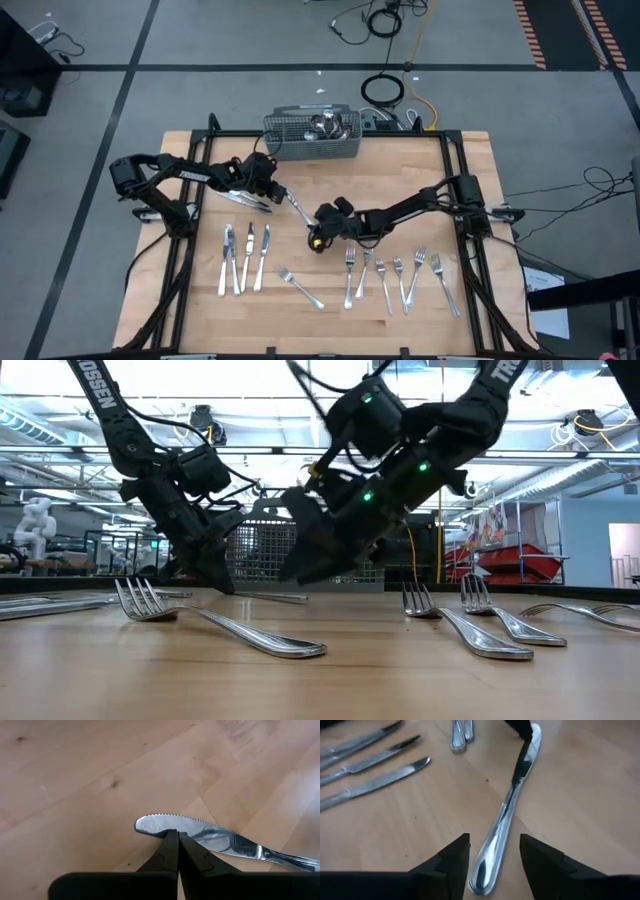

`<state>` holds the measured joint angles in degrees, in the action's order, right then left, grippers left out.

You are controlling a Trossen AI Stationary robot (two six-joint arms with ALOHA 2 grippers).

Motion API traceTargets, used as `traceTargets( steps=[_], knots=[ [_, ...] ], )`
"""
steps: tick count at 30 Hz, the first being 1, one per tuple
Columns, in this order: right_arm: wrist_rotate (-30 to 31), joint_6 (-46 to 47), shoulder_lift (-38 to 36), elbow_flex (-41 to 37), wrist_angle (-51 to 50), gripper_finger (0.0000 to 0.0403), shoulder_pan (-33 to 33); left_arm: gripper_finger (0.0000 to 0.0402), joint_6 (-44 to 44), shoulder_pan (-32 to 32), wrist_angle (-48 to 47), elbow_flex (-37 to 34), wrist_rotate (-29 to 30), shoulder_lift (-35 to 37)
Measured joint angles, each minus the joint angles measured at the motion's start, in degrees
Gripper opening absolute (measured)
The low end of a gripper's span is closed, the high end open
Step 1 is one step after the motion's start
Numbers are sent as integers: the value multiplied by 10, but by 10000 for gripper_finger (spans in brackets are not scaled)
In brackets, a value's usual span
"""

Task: Sort silverware
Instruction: Put the silver knife into the gray utensil holder

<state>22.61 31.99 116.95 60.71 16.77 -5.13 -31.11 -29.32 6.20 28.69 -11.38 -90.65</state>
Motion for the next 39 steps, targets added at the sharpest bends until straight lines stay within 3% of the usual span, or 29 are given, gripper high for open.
traceTargets(
  steps=[4, 12, 17, 21, 29, 39],
  knots=[
    [0, 30, 25, 29, -53, 157, 0, 4, -2, 8, 0, 0, 0, 0],
    [11, 90, 44, 40, -67, 145, 1, 3, -11, 16, 1, 0, -10, -1],
    [-2, 130, 44, 43, -135, 76, 2, 3, -11, 16, 2, 0, -13, -1],
    [-35, 130, 44, 43, -134, 14, 5, 3, -11, 16, 2, 0, -17, -1],
    [-53, 101, 48, 63, -140, 1, 7, 7, -16, 18, -11, -4, -40, 38],
    [-54, 19, 51, 113, -172, 1, 13, 6, 0, 13, -26, -2, -12, 43]
  ],
)
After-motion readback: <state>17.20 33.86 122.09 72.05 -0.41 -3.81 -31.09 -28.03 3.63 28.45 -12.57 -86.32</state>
